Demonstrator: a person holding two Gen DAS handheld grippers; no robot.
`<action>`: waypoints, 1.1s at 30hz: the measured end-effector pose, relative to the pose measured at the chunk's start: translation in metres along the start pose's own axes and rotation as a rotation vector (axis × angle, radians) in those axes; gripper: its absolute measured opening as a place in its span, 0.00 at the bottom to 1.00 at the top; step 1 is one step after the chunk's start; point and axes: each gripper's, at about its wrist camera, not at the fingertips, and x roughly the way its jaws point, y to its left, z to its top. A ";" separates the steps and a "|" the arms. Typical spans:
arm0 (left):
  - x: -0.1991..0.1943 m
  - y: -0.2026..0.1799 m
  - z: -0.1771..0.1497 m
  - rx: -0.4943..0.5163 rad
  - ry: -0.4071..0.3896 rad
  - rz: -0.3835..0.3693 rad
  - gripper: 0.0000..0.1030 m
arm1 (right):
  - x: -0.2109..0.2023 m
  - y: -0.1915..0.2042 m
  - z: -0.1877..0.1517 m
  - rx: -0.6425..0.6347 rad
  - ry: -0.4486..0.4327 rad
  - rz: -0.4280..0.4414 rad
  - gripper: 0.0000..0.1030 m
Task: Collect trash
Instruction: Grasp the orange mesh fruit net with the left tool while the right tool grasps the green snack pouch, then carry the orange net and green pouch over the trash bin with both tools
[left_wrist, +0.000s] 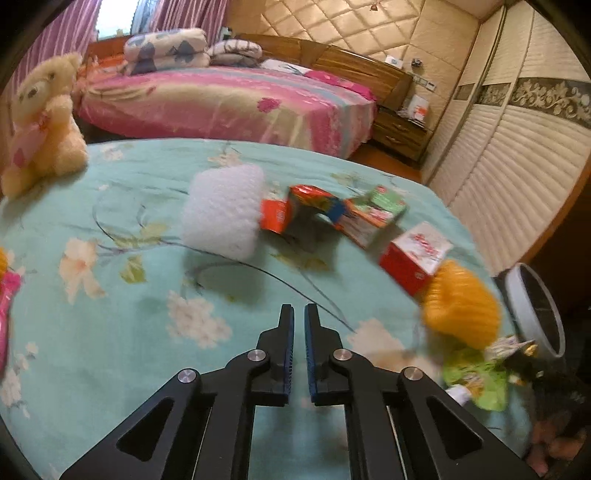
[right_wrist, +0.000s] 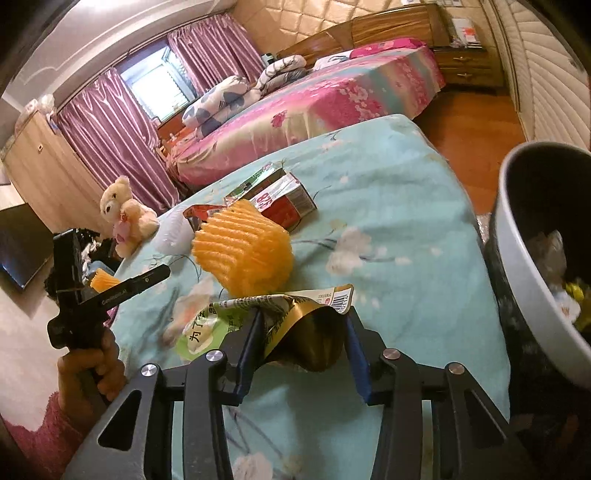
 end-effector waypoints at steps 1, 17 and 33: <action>-0.002 -0.002 -0.001 -0.001 0.003 -0.017 0.12 | -0.002 0.000 -0.001 0.004 -0.001 0.002 0.42; 0.010 -0.066 -0.011 0.111 0.056 -0.189 0.65 | -0.057 -0.028 -0.031 0.109 -0.094 -0.069 0.42; 0.031 -0.114 -0.021 0.237 0.066 -0.215 0.06 | -0.085 -0.054 -0.036 0.165 -0.162 -0.095 0.42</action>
